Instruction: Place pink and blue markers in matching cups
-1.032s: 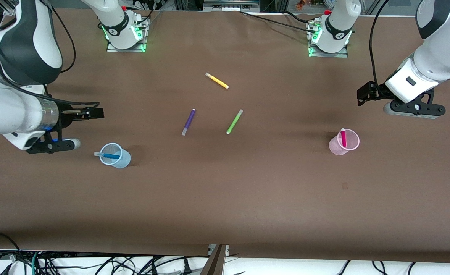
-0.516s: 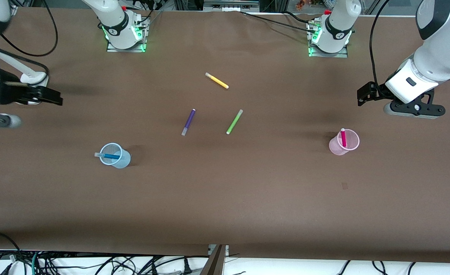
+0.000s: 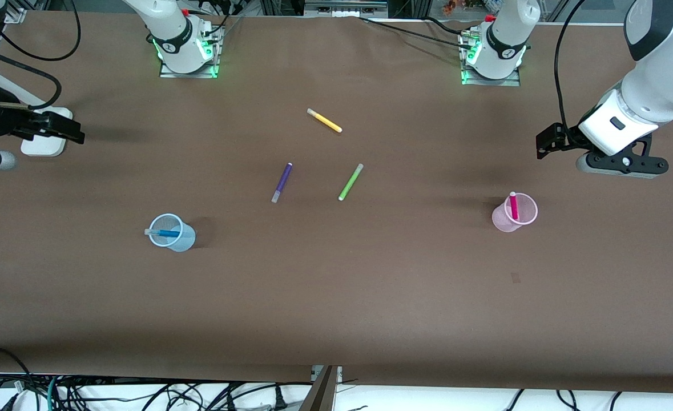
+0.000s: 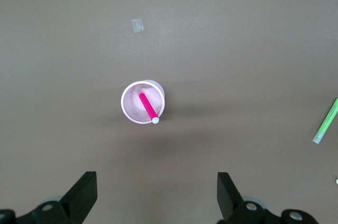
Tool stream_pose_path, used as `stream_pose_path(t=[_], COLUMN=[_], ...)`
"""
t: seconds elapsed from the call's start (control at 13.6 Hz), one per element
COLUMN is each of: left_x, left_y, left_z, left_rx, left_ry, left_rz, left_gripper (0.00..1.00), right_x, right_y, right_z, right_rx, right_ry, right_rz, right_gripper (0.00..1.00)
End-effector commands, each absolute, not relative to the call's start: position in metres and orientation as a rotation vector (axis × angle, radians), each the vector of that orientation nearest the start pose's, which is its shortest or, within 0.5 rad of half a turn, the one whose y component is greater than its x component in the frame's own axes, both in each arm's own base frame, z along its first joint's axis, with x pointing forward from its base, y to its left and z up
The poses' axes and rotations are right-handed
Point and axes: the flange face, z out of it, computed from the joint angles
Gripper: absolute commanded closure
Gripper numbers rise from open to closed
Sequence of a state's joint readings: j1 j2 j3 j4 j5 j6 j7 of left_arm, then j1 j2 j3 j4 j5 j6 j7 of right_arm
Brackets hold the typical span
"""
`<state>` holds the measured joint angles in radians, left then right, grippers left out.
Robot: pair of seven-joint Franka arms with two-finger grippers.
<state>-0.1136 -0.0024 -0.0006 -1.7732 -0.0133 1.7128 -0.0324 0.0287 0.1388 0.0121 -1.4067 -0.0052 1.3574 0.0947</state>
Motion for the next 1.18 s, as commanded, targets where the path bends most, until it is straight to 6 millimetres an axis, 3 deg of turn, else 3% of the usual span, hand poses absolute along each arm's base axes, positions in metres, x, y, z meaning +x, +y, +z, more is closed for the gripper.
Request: stream_pose_path(t=[0.0, 0.37, 1.11], left_x=[0.552, 0.551, 0.552], left_y=[-0.062, -0.062, -0.062], left_z=[0.543, 0.542, 0.539], left_rx=[-3.143, -3.142, -3.141], left_ry=[0.140, 0.137, 0.137], left_rz=[0.100, 0.114, 0.126], left_gripper=[0.00, 0.00, 0.00], right_x=[0.563, 0.573, 0.574], right_y=[0.025, 0.024, 0.022], right_z=[0.608, 0.608, 0.608], right_rx=[-3.161, -3.160, -3.159], right_ry=[0.096, 0.093, 0.103], right_rz=[0.281, 0.267, 0.260], right_gripper=[0.00, 0.00, 0.00])
